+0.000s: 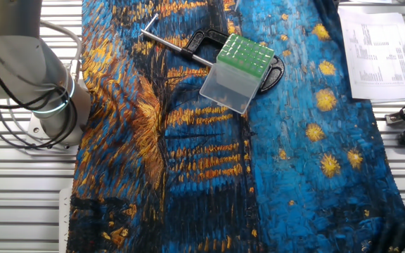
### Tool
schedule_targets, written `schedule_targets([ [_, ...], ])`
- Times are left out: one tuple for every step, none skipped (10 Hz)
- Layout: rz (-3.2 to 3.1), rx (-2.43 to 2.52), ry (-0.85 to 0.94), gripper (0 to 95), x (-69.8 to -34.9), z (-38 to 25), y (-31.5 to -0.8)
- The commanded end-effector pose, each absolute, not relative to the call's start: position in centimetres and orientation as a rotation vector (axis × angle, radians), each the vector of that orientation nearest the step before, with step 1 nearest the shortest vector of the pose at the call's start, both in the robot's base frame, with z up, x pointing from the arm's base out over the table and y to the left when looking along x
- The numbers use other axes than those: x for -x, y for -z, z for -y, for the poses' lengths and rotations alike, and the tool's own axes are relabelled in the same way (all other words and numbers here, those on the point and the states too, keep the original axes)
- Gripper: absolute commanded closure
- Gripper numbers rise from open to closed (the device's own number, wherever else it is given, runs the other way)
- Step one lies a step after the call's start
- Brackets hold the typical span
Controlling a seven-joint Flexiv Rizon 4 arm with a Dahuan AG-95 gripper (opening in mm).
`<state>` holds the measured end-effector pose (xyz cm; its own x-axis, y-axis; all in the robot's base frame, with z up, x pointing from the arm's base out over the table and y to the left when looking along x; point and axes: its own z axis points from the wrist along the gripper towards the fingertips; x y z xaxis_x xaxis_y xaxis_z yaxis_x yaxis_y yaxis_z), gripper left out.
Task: Insert a large pipette tip into the holder for large pipette tips
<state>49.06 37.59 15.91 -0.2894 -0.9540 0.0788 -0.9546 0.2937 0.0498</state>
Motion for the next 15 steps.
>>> schedule_targets([
  [2.618,-1.697,-0.087,95.0,-49.1,-37.5,-15.9],
  [2.643,-1.697,-0.093,95.0,-49.1,-37.5,-15.9],
  [2.655,-1.709,-0.08,95.0,-49.1,-37.5,-15.9],
  [2.638,-1.738,-0.065,95.0,-49.2,-37.4,-16.5],
  [2.631,-1.743,-0.065,95.0,-49.3,-37.3,-16.9],
  [2.614,-1.764,-0.06,95.0,-49.8,-36.8,-17.8],
  [2.598,-1.79,-0.044,95.0,-50.4,-36.2,-19.0],
  [2.585,-1.802,-0.033,95.0,-51.0,-35.8,-20.1],
  [2.571,-1.815,-0.026,95.0,-51.5,-35.5,-21.1],
  [2.553,-1.835,-0.015,95.0,-52.2,-35.2,-22.4],
  [2.553,-1.838,-0.012,95.0,-52.3,-35.1,-22.6],
  [2.538,-1.879,0.017,95.0,-52.5,-34.1,-23.7],
  [2.526,-1.914,0.038,95.0,-52.5,-33.1,-24.0],
  [2.516,-1.942,0.054,95.0,-52.4,-32.3,-24.0],
  [2.505,-1.979,0.077,95.0,-52.4,-31.3,-23.9],
])
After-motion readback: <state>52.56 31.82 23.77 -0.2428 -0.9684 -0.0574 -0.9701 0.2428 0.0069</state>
